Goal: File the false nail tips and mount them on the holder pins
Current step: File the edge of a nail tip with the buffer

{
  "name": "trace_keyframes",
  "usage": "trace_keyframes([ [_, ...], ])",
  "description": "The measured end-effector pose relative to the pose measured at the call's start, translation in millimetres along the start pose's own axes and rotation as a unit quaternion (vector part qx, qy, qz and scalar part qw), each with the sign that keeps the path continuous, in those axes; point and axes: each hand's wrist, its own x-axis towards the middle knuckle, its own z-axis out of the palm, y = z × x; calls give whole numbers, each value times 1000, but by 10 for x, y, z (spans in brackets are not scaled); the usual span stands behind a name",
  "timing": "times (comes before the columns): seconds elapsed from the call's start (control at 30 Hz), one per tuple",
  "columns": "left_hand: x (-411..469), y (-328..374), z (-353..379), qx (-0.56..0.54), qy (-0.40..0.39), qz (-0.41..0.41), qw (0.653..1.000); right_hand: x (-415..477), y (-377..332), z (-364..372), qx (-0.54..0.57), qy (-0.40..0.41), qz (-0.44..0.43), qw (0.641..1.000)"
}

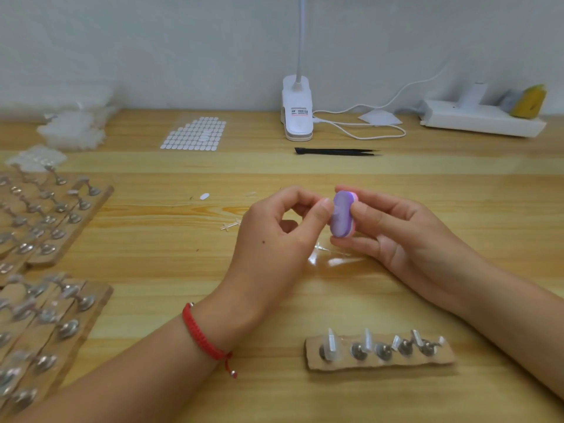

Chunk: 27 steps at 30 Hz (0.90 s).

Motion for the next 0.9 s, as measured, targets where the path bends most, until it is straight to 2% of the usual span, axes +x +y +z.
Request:
trace_keyframes([
  [0.1, -10, 7, 12, 2, -19, -8, 1000, 6, -9, -26, 33, 18, -2, 999],
  [0.23, 8, -2, -7, -8, 15, -6, 1000, -2, 5, 5, -15, 1, -4, 1000],
  [0.37, -9, 5, 6, 5, -25, -16, 1000, 1, -2, -22, 22, 25, -8, 999],
  [0.5, 13, -1, -13, -21, 15, -14, 1000, -7, 22, -3, -20, -13, -6, 1000],
  [0.63, 3, -1, 10, -3, -5, -22, 1000, 10, -8, -41, 24, 0, 2, 1000],
  [0.77, 18, -14, -18, -19, 37, -13, 999, 0, 1, -40, 0, -34, 12, 999],
  [0.9, -2, -3, 4, -9, 1, -15, 1000, 9, -4, -51, 21, -6, 9, 1000],
])
